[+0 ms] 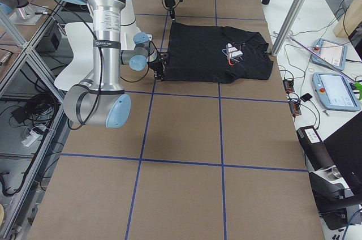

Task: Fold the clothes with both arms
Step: 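Grasp the hem corners with both grippers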

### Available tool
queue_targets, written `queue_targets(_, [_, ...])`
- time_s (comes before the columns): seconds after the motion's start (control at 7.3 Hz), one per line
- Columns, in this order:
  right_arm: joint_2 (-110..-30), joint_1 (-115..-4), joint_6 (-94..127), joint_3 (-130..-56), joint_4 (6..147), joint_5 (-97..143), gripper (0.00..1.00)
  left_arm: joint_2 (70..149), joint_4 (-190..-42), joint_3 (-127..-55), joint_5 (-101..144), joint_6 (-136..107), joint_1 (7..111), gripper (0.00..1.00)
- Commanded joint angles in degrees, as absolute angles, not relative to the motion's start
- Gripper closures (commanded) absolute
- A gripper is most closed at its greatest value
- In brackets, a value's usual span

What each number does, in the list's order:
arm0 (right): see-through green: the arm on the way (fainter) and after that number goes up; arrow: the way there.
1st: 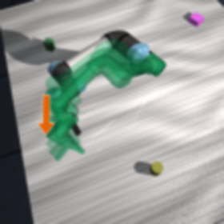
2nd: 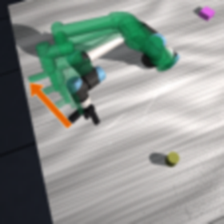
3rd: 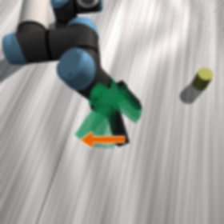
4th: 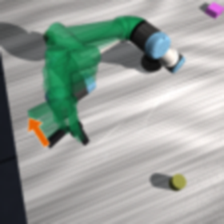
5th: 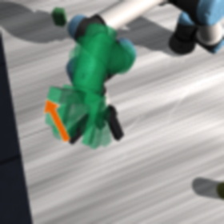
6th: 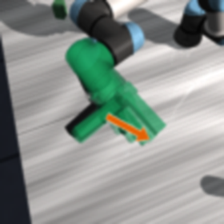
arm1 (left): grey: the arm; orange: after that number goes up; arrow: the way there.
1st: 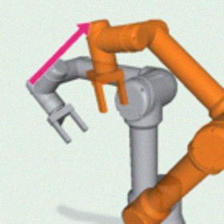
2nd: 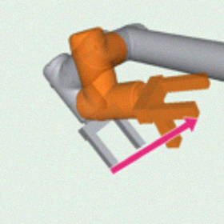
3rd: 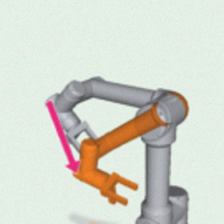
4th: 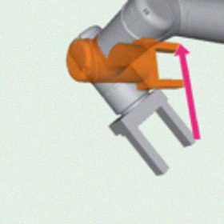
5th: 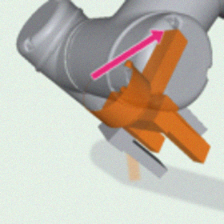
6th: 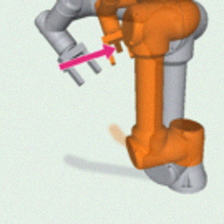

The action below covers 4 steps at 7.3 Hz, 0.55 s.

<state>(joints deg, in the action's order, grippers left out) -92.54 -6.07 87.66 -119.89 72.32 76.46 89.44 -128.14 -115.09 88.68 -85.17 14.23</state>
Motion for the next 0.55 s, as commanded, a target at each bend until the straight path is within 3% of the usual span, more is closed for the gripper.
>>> queue_targets(0.0, [-92.55, -6.15, 87.28, -119.8, 72.33, 76.46, 0.78, 89.38, -128.14, -115.05, 88.68, -85.17, 14.24, 1.0])
queue_targets(0.41, [-92.72, -6.5, 87.01, -119.79, 72.33, 76.38, 0.81, 89.3, -128.14, -115.05, 88.77, -85.17, 14.33, 1.0])
